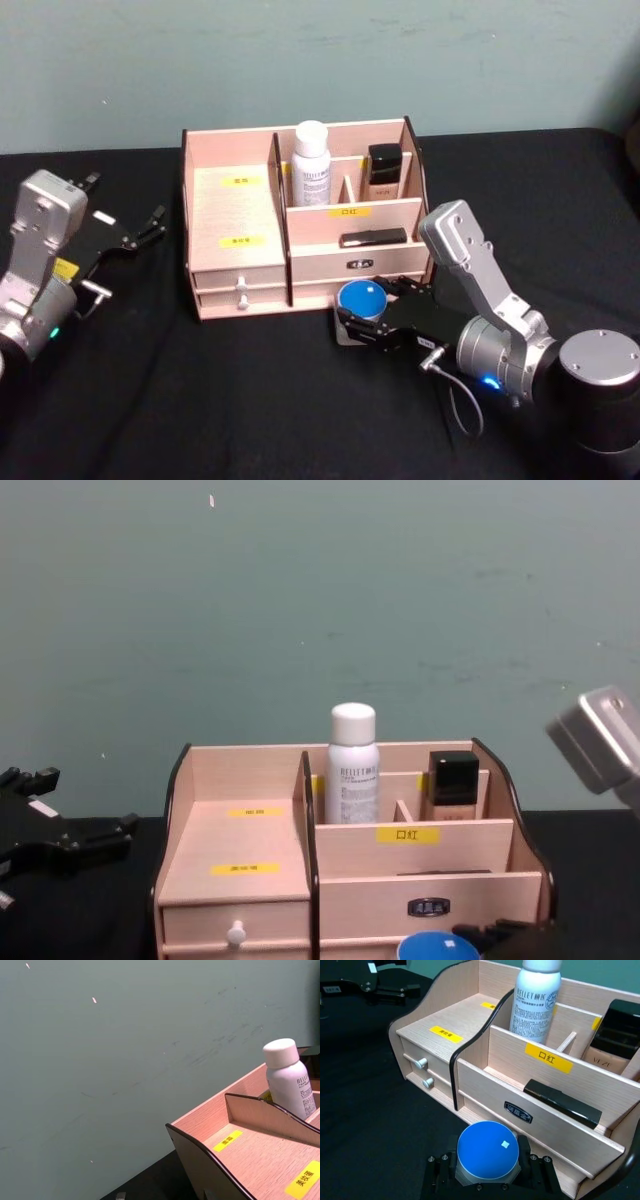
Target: Pick up the facial cleanser and watermelon frost from the table and place them into the tiered storage box.
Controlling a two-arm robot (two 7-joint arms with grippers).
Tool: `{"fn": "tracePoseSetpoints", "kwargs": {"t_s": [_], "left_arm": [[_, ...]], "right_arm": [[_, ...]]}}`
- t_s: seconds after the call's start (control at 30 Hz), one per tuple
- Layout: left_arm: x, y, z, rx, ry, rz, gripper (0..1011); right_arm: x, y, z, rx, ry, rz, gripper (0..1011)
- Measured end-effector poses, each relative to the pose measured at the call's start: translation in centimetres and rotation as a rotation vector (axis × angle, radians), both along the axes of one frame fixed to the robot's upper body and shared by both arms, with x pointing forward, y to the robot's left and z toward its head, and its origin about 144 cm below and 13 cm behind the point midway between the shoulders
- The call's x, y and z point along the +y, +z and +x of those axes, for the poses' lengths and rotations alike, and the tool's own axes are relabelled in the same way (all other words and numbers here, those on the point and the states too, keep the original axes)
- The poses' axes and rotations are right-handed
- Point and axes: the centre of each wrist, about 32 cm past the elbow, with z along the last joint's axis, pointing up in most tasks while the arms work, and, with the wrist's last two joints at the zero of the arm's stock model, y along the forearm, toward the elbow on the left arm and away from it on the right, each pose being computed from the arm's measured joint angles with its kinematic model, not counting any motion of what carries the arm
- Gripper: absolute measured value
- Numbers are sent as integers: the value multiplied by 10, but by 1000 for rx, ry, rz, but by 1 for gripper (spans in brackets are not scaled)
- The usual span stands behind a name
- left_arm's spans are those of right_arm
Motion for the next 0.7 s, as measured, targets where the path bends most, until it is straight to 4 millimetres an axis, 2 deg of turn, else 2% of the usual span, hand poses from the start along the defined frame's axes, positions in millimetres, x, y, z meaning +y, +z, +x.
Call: {"fn": "tracePoseSetpoints", "kwargs": {"t_s": [0.23,0.43,0.7], "left_arm": [[0,0,0,0,0,0,1010],[0,0,0,0,0,0,1010],[0,0,0,0,0,0,1010]], "right_arm": [[-1,9,-1,-36,29,18,718],[2,27,-2,-89,71,47,718],[19,50,2,-145,146,80,717]]}}
